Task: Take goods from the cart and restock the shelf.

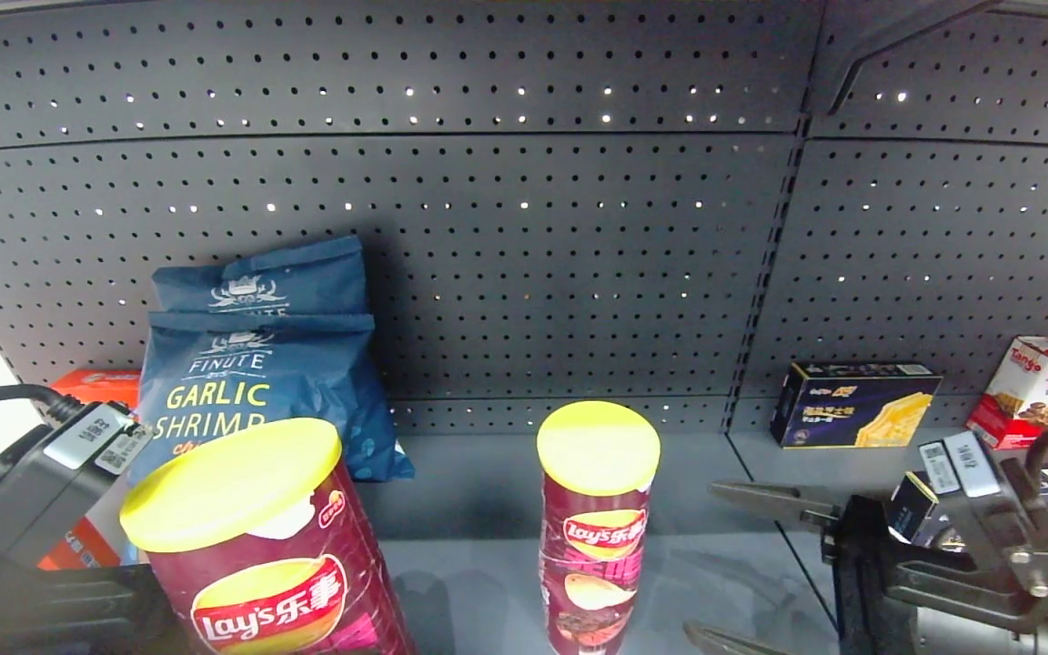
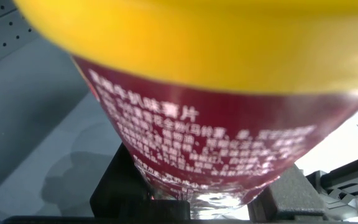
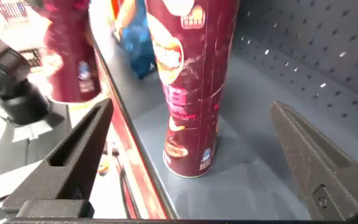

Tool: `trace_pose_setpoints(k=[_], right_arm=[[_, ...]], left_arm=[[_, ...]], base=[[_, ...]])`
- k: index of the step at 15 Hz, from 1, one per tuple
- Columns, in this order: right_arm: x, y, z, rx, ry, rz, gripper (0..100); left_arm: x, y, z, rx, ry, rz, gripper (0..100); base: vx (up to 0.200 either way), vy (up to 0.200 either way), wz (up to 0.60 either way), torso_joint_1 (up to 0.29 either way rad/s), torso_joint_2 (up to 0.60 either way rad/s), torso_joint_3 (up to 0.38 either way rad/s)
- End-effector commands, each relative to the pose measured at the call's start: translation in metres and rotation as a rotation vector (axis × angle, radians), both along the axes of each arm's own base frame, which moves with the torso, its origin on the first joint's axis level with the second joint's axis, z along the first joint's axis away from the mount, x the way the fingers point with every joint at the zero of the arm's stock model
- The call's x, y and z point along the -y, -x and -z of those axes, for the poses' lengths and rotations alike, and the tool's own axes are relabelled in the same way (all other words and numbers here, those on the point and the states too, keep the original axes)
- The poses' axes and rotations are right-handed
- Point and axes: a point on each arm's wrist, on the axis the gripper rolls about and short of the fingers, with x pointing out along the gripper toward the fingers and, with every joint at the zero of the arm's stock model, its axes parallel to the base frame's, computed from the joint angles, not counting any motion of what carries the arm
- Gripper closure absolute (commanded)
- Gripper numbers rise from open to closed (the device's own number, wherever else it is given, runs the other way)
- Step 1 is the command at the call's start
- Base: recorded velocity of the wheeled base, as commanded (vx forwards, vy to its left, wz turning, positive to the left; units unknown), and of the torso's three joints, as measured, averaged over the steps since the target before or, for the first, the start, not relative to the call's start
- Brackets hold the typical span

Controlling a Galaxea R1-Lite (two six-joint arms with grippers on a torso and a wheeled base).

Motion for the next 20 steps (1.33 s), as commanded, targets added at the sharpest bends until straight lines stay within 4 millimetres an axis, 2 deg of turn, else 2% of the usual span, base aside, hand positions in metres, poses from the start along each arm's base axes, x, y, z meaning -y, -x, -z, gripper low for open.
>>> trace_pose_setpoints(k=[1,2,3,4,6,9,13,16,20], right_arm=[[0.017,0.014,-0.031,0.077,-0.063,0.023,0],[0.030,0.026,-0.047,0.066,-0.051,0.096,0],[0.033,0.029,-0.051,0.059,-0.047,0.139,0],[0.047,0.041,-0.064,0.044,-0.029,0.298,0],[0.065,0.057,-0.066,0.030,-0.011,0.462,0],[0.090,0.080,-0.055,0.060,-0.048,0.694,0],[0.114,0.103,-0.048,0.082,-0.082,0.830,0],[0.129,0.119,-0.034,0.094,-0.079,1.036,0],[0.140,0.145,-0.010,0.074,-0.046,1.080,0]], left_arm=[[0.000,0.000,0.001,-0.004,-0.002,-0.001,100],[0.000,0.000,0.001,-0.005,-0.001,-0.001,100],[0.000,0.000,0.001,-0.005,-0.001,-0.003,100],[-0.001,0.000,0.002,-0.008,-0.003,-0.006,100],[0.000,0.000,0.005,-0.019,-0.008,-0.004,100],[0.001,-0.004,0.004,-0.019,-0.016,-0.026,100],[0.005,-0.010,0.006,-0.014,-0.027,-0.026,100],[0.014,-0.027,0.006,0.015,-0.017,-0.006,100],[0.009,-0.056,0.006,0.029,-0.043,-0.077,100]], base=[[0.000,0.000,0.00,0.000,0.00,0.000],[0.000,0.000,0.00,0.000,0.00,0.000],[0.000,0.000,0.00,0.000,0.00,0.000],[0.000,0.000,0.00,0.000,0.00,0.000],[0.000,0.000,0.00,0.000,0.00,0.000],[0.000,0.000,0.00,0.000,0.00,0.000],[0.000,0.000,0.00,0.000,0.00,0.000],[0.000,0.000,0.00,0.000,0.00,0.000],[0.000,0.000,0.00,0.000,0.00,0.000]])
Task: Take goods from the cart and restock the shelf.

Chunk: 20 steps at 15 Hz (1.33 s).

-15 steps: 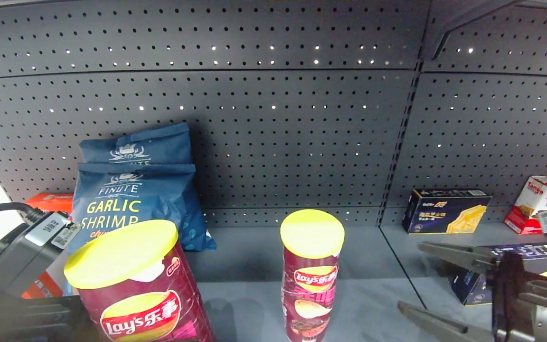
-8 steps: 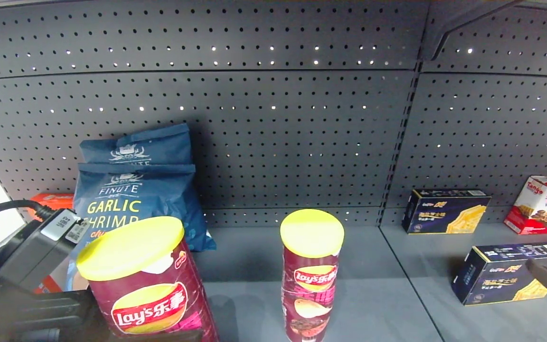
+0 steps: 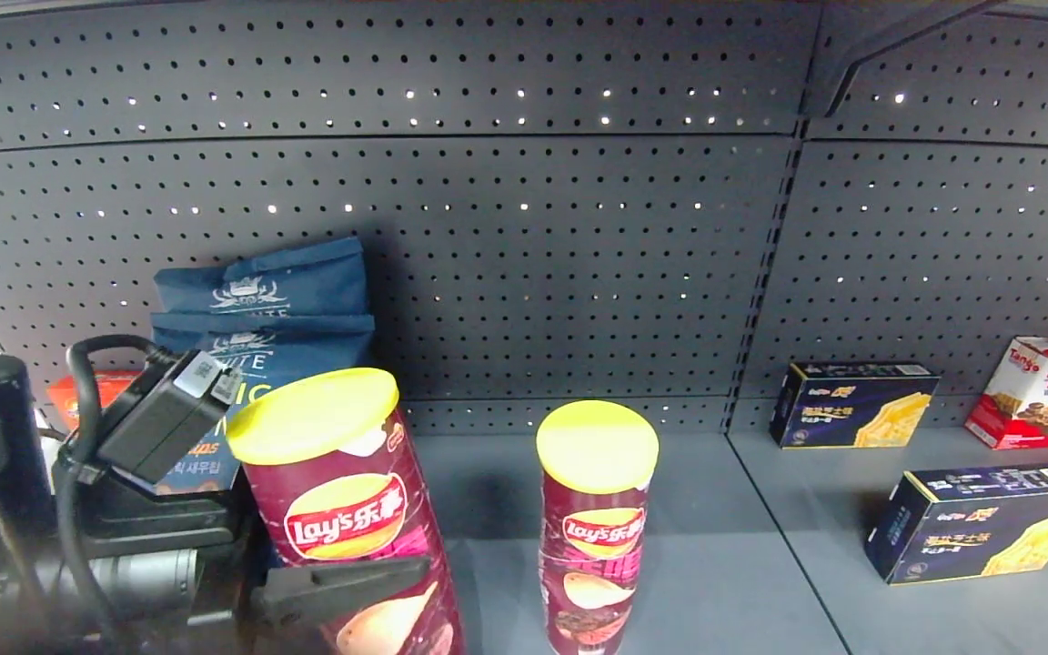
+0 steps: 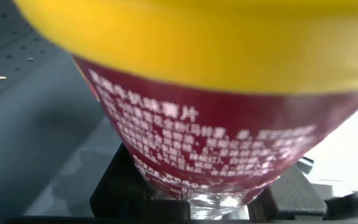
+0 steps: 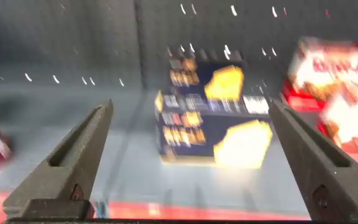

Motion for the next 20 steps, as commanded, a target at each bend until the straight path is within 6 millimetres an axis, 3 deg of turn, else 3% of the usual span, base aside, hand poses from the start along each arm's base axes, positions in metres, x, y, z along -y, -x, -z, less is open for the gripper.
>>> trace_pose_setpoints(k=[1,6,9,15,20], right_arm=[[0.009,0.024,0.013,0.035,-0.010,0.059,0],[0.014,0.045,0.033,0.022,-0.005,0.115,0],[0.014,0.047,0.035,0.029,-0.007,0.119,0],[0.013,0.045,0.039,0.018,-0.003,0.121,0],[0.013,0.046,0.037,0.027,-0.004,0.119,0]], left_arm=[[-0.009,-0.024,0.003,0.019,-0.035,-0.072,100],[-0.008,-0.046,0.007,0.016,-0.050,-0.075,100],[-0.001,-0.064,0.003,0.022,-0.050,-0.067,100],[0.009,-0.100,0.020,-0.028,-0.067,-0.062,100],[0.027,-0.132,0.022,-0.012,-0.063,-0.036,100]], base=[[0.000,0.000,0.00,0.000,0.00,0.000],[0.000,0.000,0.00,0.000,0.00,0.000],[0.000,0.000,0.00,0.000,0.00,0.000],[0.000,0.000,0.00,0.000,0.00,0.000],[0.000,0.000,0.00,0.000,0.00,0.000]])
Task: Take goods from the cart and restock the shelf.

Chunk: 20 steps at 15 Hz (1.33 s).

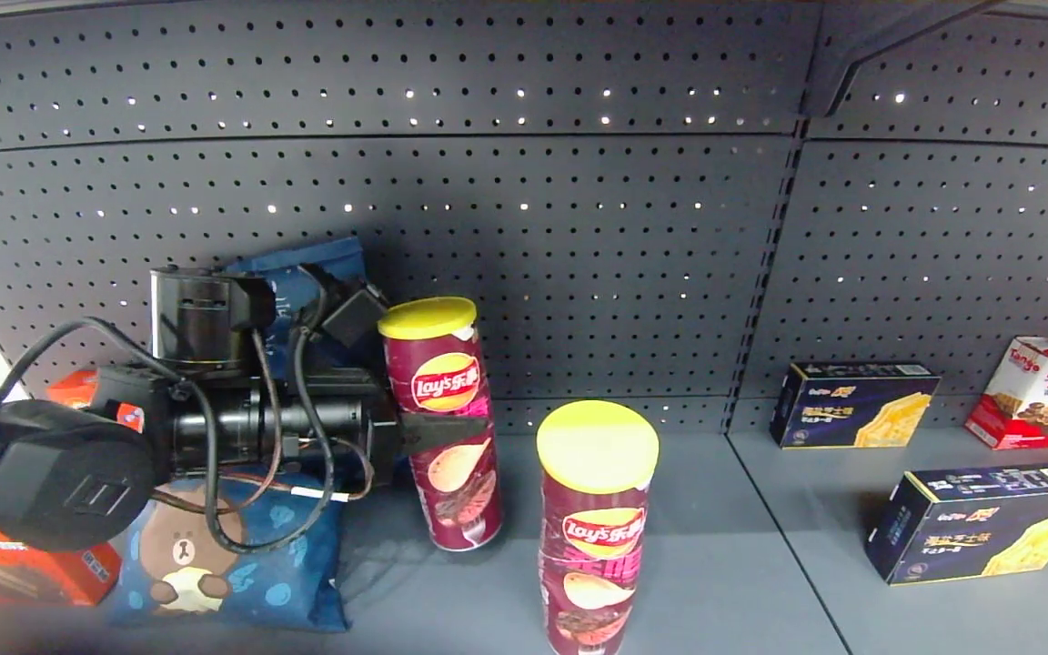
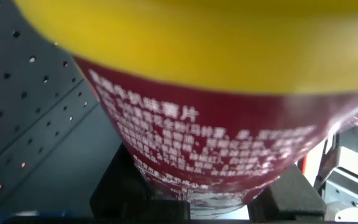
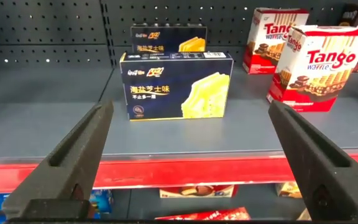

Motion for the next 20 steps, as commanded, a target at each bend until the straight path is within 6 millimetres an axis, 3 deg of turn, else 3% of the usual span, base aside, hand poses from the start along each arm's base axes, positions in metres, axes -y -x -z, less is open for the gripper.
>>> trace_pose_setpoints(k=[1,5,9,11,20], right_arm=[[0.000,0.000,-0.001,-0.002,0.001,-0.001,0],[0.000,-0.001,0.000,-0.004,0.002,-0.002,0],[0.000,-0.001,-0.001,0.001,0.004,-0.002,0],[0.000,0.000,-0.003,0.008,0.006,-0.003,0],[0.000,-0.001,0.000,-0.004,0.009,-0.003,0]], left_arm=[[0.010,-0.015,0.010,-0.023,-0.006,0.018,100],[0.031,-0.036,0.008,0.011,0.004,0.056,100],[0.049,-0.050,0.021,0.025,-0.013,0.095,100],[0.051,-0.064,0.027,0.101,-0.047,0.110,100],[0.062,-0.091,0.023,0.150,-0.030,0.111,100]], base=[[0.000,0.000,0.00,0.000,0.00,0.000],[0.000,0.000,0.00,0.000,0.00,0.000],[0.000,0.000,0.00,0.000,0.00,0.000],[0.000,0.000,0.00,0.000,0.00,0.000],[0.000,0.000,0.00,0.000,0.00,0.000]])
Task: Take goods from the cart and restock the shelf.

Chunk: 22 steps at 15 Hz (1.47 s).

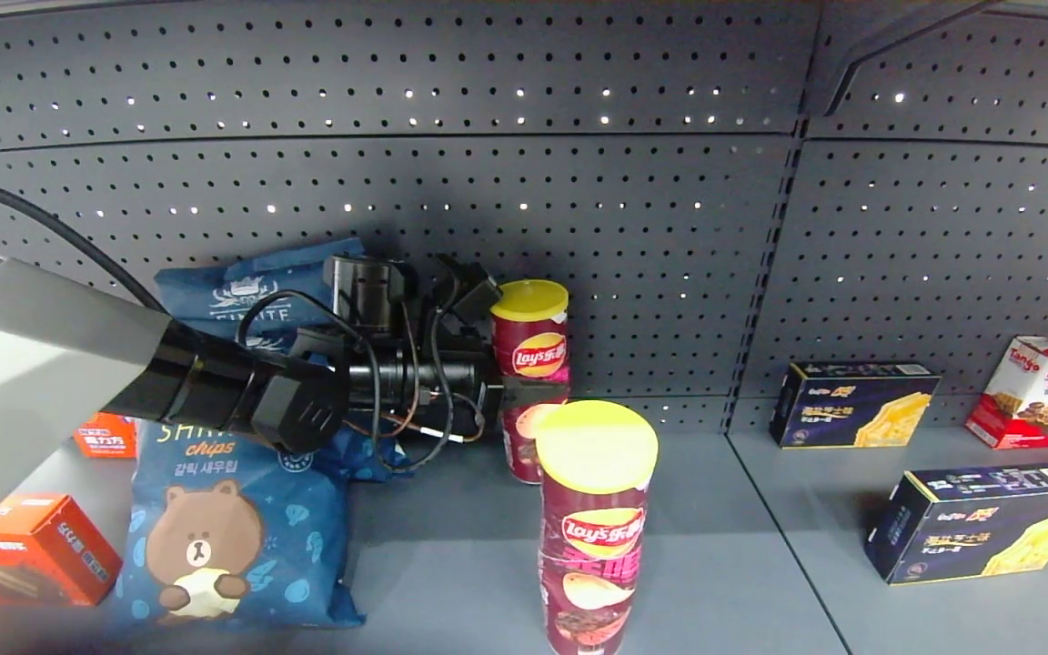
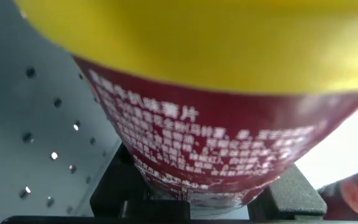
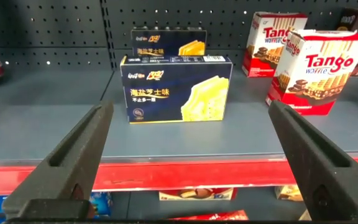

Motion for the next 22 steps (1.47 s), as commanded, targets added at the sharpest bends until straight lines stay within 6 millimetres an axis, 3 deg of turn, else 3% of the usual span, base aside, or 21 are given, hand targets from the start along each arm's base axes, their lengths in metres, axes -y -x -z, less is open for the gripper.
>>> trace_pose_setpoints(k=[1,11,22], right_arm=[[0.000,-0.001,0.002,-0.013,0.004,-0.001,0],[-0.001,-0.004,0.008,-0.033,0.008,-0.014,0],[-0.002,-0.005,0.011,-0.041,0.009,-0.012,0]], left_arm=[[0.004,-0.003,0.001,0.002,0.001,0.006,100],[0.020,0.006,0.000,0.001,0.002,0.046,100],[0.010,-0.005,0.004,-0.001,0.001,0.015,100]], base=[[0.000,0.000,0.00,0.000,0.00,0.000],[0.000,0.000,0.00,0.000,0.00,0.000],[0.000,0.000,0.00,0.000,0.00,0.000]])
